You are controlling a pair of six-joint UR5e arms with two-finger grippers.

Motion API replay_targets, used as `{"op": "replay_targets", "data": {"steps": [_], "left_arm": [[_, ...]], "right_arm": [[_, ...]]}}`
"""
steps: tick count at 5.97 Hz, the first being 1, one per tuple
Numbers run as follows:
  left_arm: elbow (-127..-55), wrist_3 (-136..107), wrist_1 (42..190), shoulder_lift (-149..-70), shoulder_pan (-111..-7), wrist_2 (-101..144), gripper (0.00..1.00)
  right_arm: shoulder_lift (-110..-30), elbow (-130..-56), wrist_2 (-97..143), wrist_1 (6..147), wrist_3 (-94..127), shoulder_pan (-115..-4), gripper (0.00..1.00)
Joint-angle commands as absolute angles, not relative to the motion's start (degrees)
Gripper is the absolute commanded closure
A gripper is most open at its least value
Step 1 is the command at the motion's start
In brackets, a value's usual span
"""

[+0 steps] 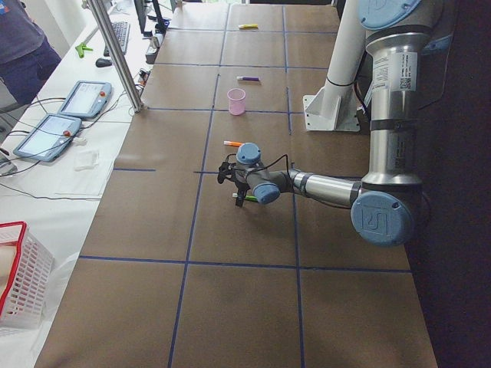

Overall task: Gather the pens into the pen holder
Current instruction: 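Grasp the green marker with the left gripper and lift it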

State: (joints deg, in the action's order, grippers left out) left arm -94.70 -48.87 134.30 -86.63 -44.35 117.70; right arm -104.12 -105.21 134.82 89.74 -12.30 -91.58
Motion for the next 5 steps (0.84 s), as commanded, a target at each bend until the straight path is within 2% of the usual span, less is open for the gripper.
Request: {"op": "replay_targets", "data": {"steps": [1, 2, 3, 4, 5], "left_arm": [[-95.0, -48.9, 134.3, -86.5, -44.4, 117.3, 0.66], [-95.0, -48.8, 134.3, -86.1, -44.3, 114.6, 0.86], [-95.1, -48.8, 134.3, -85.9, -44.3, 113.7, 0.96], [-95.6, -48.8, 134.3, -85.9, -44.4, 113.6, 1.0], [-98.3, -48.7, 134.3, -85.8, -44.4, 113.6, 1.0]], "right_arm": [[-104.2, -105.2, 134.8, 89.7, -12.3, -91.6, 0.0], [-104.2, -105.2, 134.8, 89.7, -12.3, -91.6, 0.0], [-104.2, -105.2, 134.9, 89.7, -12.3, -91.6, 0.0], [-104.2, -105.2, 134.9, 89.7, -12.3, -91.6, 0.0], [-104.2, -105.2, 134.9, 89.7, -12.3, -91.6, 0.0]]}}
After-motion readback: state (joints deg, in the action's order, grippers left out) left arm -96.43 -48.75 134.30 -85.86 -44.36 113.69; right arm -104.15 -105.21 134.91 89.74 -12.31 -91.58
